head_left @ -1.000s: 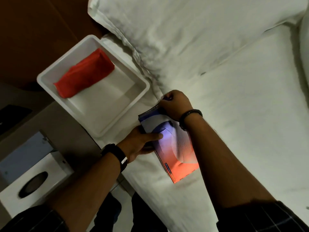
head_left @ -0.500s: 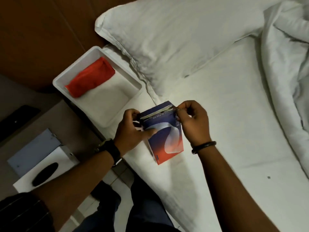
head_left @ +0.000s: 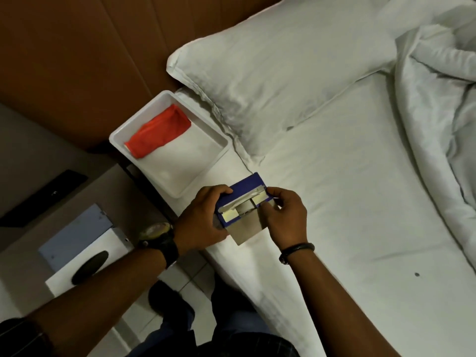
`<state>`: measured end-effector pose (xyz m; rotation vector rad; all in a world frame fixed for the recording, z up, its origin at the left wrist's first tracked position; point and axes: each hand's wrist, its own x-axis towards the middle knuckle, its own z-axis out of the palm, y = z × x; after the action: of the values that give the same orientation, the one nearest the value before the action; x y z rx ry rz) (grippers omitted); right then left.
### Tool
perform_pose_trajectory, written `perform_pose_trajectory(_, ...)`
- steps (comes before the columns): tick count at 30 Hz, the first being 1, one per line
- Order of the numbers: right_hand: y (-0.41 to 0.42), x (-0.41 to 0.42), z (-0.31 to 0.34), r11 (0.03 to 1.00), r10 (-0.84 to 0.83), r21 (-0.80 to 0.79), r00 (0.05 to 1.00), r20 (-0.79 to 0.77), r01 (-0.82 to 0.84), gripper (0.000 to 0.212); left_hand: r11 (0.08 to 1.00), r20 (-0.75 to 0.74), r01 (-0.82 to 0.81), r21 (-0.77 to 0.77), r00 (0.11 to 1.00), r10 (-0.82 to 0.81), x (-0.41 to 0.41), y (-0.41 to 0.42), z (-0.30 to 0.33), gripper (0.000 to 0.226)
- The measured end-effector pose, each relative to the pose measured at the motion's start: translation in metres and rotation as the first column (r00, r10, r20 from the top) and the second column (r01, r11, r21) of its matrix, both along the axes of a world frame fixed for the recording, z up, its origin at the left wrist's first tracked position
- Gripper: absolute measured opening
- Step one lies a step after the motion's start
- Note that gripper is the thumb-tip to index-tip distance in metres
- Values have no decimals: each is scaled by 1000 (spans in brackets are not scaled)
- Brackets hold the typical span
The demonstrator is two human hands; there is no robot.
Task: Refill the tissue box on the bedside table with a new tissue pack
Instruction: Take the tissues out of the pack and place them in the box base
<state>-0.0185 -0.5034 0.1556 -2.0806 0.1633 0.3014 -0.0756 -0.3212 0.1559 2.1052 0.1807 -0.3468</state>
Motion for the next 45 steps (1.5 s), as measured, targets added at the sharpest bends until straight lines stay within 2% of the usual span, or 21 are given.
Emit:
perform_pose_trajectory(2, 2, -4, 2, 998, 52, -23, 998, 33, -51, 31, 994, -125, 59, -91, 990, -71, 2, 10, 5, 85)
perform_pose_trajectory(4, 2, -7, 3, 996, 89, -34, 994, 64, -87, 30, 994, -136, -22, -103, 991, 8, 3, 10, 8, 81)
perform_pose_trajectory(7, 3, -9, 3, 987, 150, -68, 983, 105, -144, 30, 977, -7, -168, 131, 985, 171, 11, -2, 10, 74)
perform_pose_trajectory(9, 5, -11, 4, 976, 197, -109, 976, 96, -186, 32, 939, 73, -137, 316, 990, 120, 15, -7, 6, 68)
perform_pose_trajectory(10, 5, -11, 4, 969, 221, -134, 971, 92, -208, 34, 925, 115, -122, 359, 990, 86, 16, -7, 3, 62)
perform_pose_trajectory(13, 5, -9, 3, 936, 292, -231, 952, 96, -264, 36, 923, 237, -127, 363, 971, 40, 17, -6, 0, 48)
perform_pose_trajectory(16, 5, -5, 3, 913, 322, -287, 944, 71, -290, 39, 896, 383, -112, 430, 921, -69, 18, -2, 2, 33)
perform_pose_trajectory(19, 11, -5, 2, 882, 352, -356, 935, 56, -310, 45, 885, 438, -121, 449, 893, -100, 23, 4, 4, 36)
perform_pose_trajectory(21, 14, -6, 0, 870, 359, -382, 932, 57, -312, 48, 898, 425, -149, 413, 904, -45, 25, 5, 2, 39)
perform_pose_trajectory(23, 16, -6, 1, 856, 368, -414, 927, 68, -310, 47, 919, 411, -246, 307, 906, 105, 27, 7, -1, 26)
perform_pose_trajectory(26, 19, -2, 4, 839, 368, -455, 927, 72, -298, 44, 866, 335, -470, 170, 854, 398, 31, 12, -4, 14)
perform_pose_trajectory(28, 20, 1, 6, 831, 366, -470, 929, 58, -298, 41, 841, 251, -511, 178, 850, 463, 32, 12, -5, 13)
perform_pose_trajectory(31, 20, 3, 10, 818, 374, -487, 926, 46, -306, 32, 867, 180, -453, 206, 889, 421, 26, 1, -4, 23)
perform_pose_trajectory(33, 21, 3, 14, 833, 373, -463, 925, 69, -301, 23, 883, 112, -400, 248, 917, 384, 21, -9, -5, 57)
perform_pose_trajectory(35, 22, 4, 17, 893, 320, -362, 943, 96, -266, 14, 890, 37, -367, 270, 928, 372, 17, -16, -7, 71)
perform_pose_trajectory(38, 14, 14, 20, 981, 153, -126, 987, 54, -145, 19, 911, -89, -368, 185, 917, 388, 18, -14, -6, 67)
perform_pose_trajectory(40, 4, 23, 19, 996, 70, -48, 997, 36, -68, 21, 931, -163, -361, 60, 916, 366, 17, -6, -6, 66)
perform_pose_trajectory(42, -3, 32, 16, 998, 50, -49, 998, 26, -49, 14, 940, -193, -337, -59, 927, 320, 16, 1, -4, 62)
perform_pose_trajectory(45, -5, 40, 9, 979, 95, -186, 993, 70, -81, 15, 947, -146, -290, -140, 952, 270, 10, 7, -3, 62)
